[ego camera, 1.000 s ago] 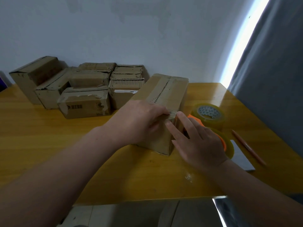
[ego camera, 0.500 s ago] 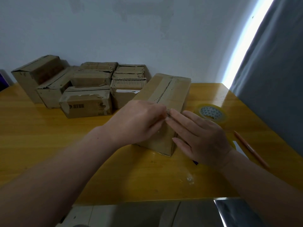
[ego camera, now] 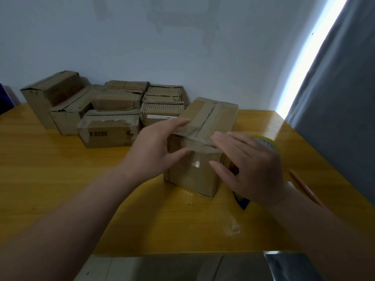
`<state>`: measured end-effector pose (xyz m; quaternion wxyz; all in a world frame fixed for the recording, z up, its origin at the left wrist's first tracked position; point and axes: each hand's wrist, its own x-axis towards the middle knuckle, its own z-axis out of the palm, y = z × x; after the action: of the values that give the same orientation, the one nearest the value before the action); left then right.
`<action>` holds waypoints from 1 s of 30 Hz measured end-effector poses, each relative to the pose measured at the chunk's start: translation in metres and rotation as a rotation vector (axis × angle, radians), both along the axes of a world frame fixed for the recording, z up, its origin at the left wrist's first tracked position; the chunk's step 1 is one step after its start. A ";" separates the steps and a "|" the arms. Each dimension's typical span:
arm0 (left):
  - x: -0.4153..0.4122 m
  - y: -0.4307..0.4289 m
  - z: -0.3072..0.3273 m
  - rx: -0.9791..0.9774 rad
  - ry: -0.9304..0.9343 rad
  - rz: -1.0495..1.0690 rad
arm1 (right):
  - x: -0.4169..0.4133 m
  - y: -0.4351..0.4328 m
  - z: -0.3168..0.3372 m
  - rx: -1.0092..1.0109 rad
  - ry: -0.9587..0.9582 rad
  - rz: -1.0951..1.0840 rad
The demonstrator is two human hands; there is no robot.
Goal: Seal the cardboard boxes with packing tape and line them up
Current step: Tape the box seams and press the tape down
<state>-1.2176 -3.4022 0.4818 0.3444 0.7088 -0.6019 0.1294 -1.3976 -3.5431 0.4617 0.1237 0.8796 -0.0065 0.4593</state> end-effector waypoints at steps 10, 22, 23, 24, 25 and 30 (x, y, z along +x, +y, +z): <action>-0.016 0.013 -0.056 -0.029 0.503 0.033 | 0.058 0.020 0.002 0.141 0.080 0.001; -0.019 -0.003 -0.050 -0.104 -0.082 0.192 | 0.057 0.026 0.047 0.532 -0.153 0.086; -0.020 -0.005 -0.049 -0.089 -0.123 0.219 | 0.057 0.026 0.048 0.548 -0.164 0.093; -0.020 -0.005 -0.048 -0.076 -0.150 0.238 | 0.057 0.026 0.048 0.559 -0.173 0.095; -0.021 -0.006 -0.048 -0.065 -0.171 0.251 | 0.057 0.026 0.048 0.565 -0.181 0.095; -0.021 -0.002 -0.055 0.006 -0.296 0.268 | 0.057 0.026 0.046 0.572 -0.178 0.102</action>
<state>-1.2382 -3.4042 0.4270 0.2296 0.7567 -0.5468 0.2750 -1.3411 -3.5171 0.5073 -0.1532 0.8344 -0.1023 0.5195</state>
